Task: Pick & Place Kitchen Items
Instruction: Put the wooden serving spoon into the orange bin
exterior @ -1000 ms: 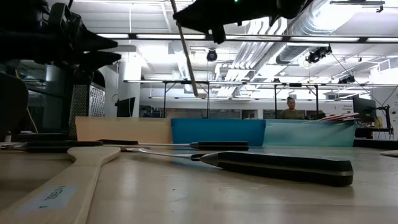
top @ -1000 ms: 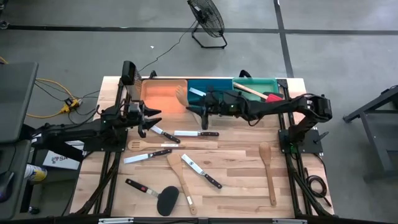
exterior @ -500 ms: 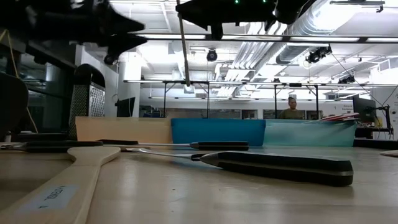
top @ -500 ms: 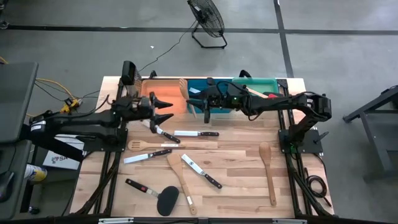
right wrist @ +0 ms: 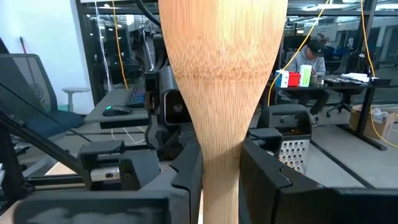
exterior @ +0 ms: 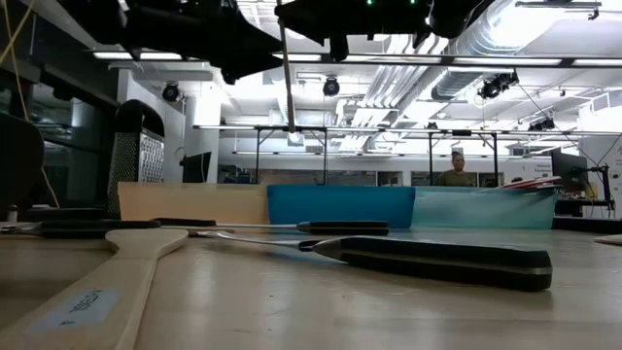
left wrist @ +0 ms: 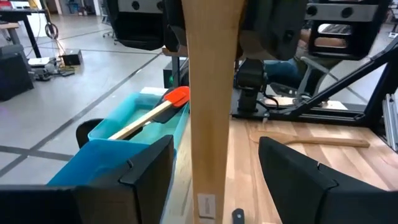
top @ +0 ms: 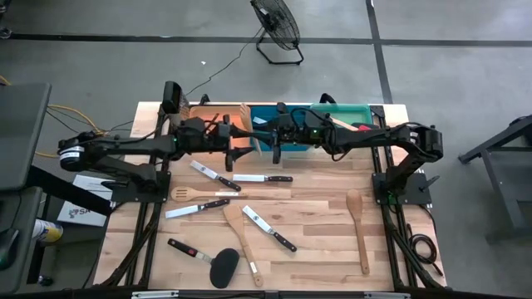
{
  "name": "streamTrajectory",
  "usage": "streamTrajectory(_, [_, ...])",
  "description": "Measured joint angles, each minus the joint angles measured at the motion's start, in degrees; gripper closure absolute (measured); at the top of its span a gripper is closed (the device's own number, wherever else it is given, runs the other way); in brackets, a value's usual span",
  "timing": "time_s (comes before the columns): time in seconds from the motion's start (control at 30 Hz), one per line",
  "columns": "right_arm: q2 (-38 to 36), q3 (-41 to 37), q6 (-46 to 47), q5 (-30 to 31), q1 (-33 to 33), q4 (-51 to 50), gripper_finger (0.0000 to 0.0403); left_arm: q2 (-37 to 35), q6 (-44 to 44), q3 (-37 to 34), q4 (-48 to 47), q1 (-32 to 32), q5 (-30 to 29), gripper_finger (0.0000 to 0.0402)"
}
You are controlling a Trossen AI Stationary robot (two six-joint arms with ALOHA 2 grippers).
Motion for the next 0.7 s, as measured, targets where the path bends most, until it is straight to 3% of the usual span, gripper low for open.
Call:
streamTrajectory(0.37, [0.0,0.0,0.0,0.0,0.0,0.2,0.0327,2.9,1.0,2.9,0.6,0.0,0.0,0.0190])
streamTrajectory(0.7, [0.0,0.0,0.3,0.0,0.0,-0.4,0.0327,2.9,0.8,2.9,-0.1,0.0,-0.1,0.0323])
